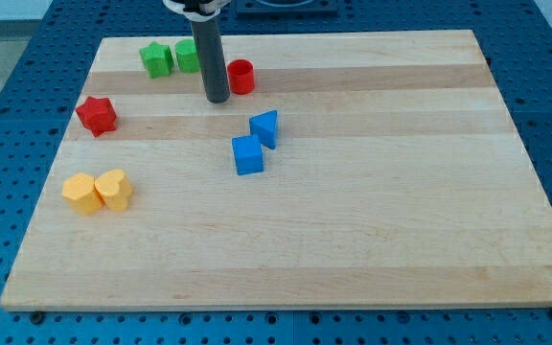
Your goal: Move the red circle closer to the red star
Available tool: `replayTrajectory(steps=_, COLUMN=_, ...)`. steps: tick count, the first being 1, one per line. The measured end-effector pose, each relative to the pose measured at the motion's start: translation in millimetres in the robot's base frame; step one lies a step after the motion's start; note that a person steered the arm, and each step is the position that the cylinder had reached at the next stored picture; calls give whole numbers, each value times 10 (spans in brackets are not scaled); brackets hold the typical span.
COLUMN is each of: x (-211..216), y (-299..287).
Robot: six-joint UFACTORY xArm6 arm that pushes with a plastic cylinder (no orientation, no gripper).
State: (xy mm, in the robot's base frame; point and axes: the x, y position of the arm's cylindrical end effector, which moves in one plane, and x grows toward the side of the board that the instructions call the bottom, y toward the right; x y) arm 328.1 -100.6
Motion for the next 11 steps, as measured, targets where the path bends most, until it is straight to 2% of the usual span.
replayTrajectory(steps=3, x=-11, y=-51)
replayTrajectory(steps=4, x=138, y=331)
replayTrajectory(steps=5, x=-361, y=939)
replayTrajectory(steps=6, x=-794, y=772)
replayTrajectory(steps=8, x=173, y=-74)
replayTrajectory(steps=9, x=442, y=-369)
replayTrajectory(steps=10, x=468, y=-90)
replayTrajectory(steps=11, x=468, y=-682)
